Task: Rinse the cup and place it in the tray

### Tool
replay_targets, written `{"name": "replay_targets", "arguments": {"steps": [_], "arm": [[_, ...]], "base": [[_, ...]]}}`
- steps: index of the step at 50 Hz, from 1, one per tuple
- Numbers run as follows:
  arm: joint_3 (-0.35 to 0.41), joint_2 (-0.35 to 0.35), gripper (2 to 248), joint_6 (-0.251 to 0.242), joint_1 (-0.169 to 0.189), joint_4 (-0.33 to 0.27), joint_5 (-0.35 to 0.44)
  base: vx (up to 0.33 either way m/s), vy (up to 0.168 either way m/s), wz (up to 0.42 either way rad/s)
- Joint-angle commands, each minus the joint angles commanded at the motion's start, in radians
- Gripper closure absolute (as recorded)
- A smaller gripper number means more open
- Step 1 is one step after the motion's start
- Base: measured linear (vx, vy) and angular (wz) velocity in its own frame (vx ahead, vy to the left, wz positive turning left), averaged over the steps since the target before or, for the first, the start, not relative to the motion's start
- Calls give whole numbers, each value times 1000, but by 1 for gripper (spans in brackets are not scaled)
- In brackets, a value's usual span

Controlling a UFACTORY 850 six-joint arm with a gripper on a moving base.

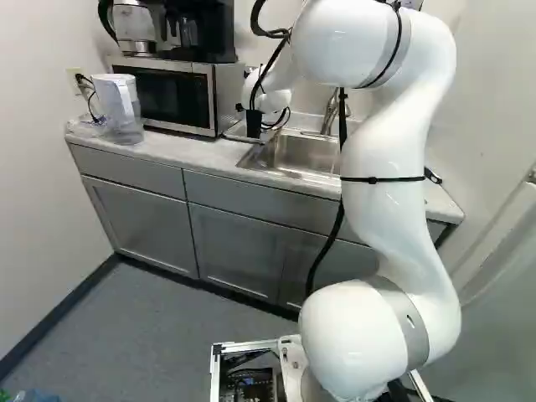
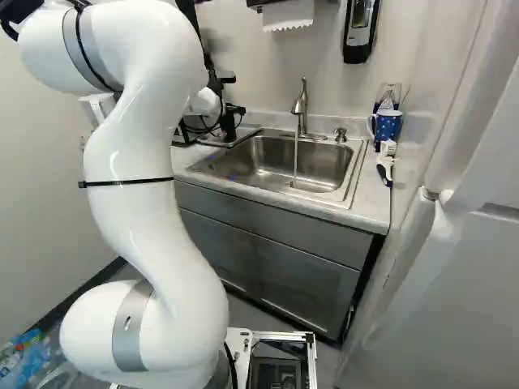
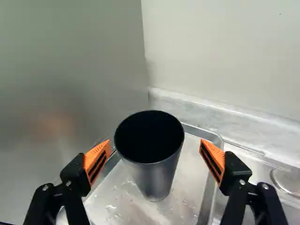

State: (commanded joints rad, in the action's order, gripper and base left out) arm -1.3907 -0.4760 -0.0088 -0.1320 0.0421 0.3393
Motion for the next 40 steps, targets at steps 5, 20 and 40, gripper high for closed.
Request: {"name": "replay_targets", "arguments": {"steps": [5,20,40], "arm": [[-3,6,3,0,0,0,0],[-13,24,3,0,0,0,0],[-29,46,3,0,0,0,0]], "base": [[0,0,0],[0,0,0],[0,0,0]]}}
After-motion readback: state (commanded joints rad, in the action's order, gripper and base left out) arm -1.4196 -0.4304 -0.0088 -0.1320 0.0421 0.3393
